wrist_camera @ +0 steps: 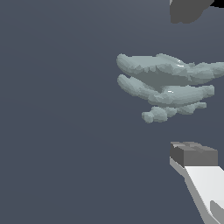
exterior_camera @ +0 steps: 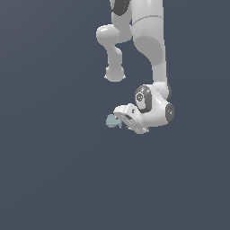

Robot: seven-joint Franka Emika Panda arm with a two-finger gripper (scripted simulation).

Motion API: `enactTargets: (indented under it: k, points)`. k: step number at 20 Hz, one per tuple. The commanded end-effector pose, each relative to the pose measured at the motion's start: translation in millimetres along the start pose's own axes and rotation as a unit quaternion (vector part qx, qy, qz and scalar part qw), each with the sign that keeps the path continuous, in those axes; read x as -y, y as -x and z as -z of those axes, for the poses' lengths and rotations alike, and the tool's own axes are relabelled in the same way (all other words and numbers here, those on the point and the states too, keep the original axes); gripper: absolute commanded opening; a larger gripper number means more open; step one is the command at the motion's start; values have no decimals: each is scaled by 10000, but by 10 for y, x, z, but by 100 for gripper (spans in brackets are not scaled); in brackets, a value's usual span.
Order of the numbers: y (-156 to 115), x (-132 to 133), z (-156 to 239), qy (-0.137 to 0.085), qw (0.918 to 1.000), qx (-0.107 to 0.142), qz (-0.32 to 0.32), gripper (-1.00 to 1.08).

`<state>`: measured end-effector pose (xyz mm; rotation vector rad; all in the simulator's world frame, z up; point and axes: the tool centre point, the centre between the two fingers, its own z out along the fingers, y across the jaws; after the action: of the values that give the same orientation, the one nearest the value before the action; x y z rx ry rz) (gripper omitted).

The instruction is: Pick up the object and move it to a goal position.

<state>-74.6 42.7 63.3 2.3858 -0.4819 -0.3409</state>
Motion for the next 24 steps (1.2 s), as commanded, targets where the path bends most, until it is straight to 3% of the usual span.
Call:
enactTargets:
  k: [1, 17, 18, 24]
  points:
    - [6, 3, -7, 63, 10000, -17, -45, 108]
    - [17, -2, -306, 71, 10000, -17, -49, 108]
    - [17, -2, -306, 71, 10000, -17, -49, -100]
    - [17, -2, -306, 71, 10000, -17, -49, -100]
